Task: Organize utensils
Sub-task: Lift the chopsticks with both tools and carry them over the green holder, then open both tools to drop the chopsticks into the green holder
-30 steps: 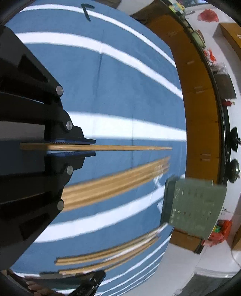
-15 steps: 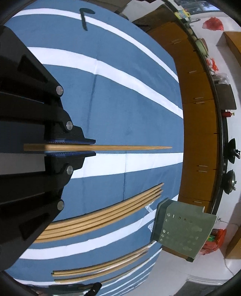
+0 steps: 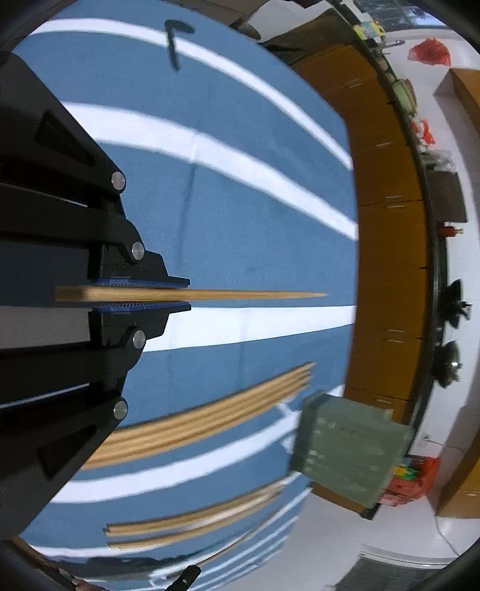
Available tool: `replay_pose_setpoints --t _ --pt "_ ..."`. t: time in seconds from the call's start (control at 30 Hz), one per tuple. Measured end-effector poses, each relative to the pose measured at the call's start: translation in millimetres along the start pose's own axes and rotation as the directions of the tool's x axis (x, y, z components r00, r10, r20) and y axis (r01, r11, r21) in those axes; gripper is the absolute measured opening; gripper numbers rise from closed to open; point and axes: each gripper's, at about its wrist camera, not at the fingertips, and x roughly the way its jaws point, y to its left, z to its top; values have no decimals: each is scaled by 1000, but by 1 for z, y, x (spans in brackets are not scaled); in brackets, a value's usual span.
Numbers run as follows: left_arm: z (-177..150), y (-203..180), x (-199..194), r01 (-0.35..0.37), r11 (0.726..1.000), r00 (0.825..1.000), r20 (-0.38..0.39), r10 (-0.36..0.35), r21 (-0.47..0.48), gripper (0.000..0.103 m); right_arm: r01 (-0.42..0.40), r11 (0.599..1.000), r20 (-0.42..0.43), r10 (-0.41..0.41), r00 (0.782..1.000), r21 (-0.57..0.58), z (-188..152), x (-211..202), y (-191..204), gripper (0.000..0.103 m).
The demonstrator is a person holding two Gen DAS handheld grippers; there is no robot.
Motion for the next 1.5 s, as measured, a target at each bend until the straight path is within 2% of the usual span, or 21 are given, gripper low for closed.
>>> replay_pose_setpoints --t 0.13,0.3,0.63,0.73,0.77,0.83,0.97,1.03,1.1,1.2,1.23,1.27,1.37,1.47,1.5 --pt "21 7 -27 15 1000 996 91 -14 -15 7 -2 1000 107 2 994 -6 21 -28 -3 8" --pt "48 11 -59 21 1000 978 206 -16 -23 7 -8 1000 211 7 977 5 45 -53 -6 8" --pt "98 14 -83 18 1000 945 326 -11 -19 7 -13 1000 353 13 936 -4 87 -83 -3 8" --pt "113 15 -85 15 1000 940 342 -7 -20 7 -54 999 386 46 921 9 110 -94 -3 7" --pt "119 15 -90 17 1000 935 354 -9 -20 7 -75 997 410 64 910 11 121 -103 -3 7" --pt "136 12 -103 32 999 920 392 -23 -17 7 -117 993 452 101 886 7 139 -119 0 7" --pt "167 -2 -132 85 996 876 477 -73 -5 7 -218 976 530 197 825 -23 173 -155 15 7" --pt "181 -12 -146 121 993 845 525 -101 -3 7 -264 964 550 244 799 -43 184 -166 23 7" --pt "191 -21 -155 168 986 812 568 -135 -5 7 -301 951 547 290 785 -73 194 -171 34 7" --pt "201 -39 -157 206 978 770 616 -165 4 7 -313 941 515 332 790 -126 204 -165 56 7" --pt "204 -46 -153 213 977 760 626 -172 10 7 -310 941 506 335 794 -137 206 -161 62 7" --pt "206 -50 -150 219 976 758 628 -179 14 7 -305 941 488 339 804 -150 209 -154 69 7" --pt "212 -67 -129 250 968 766 604 -218 31 7 -307 940 429 342 836 -150 217 -130 82 7" --pt "214 -80 -102 265 964 785 572 -238 36 7 -311 942 361 335 870 -125 226 -97 88 7" --pt "215 -84 -89 267 963 800 551 -238 29 7 -308 944 348 331 877 -122 227 -89 90 7"
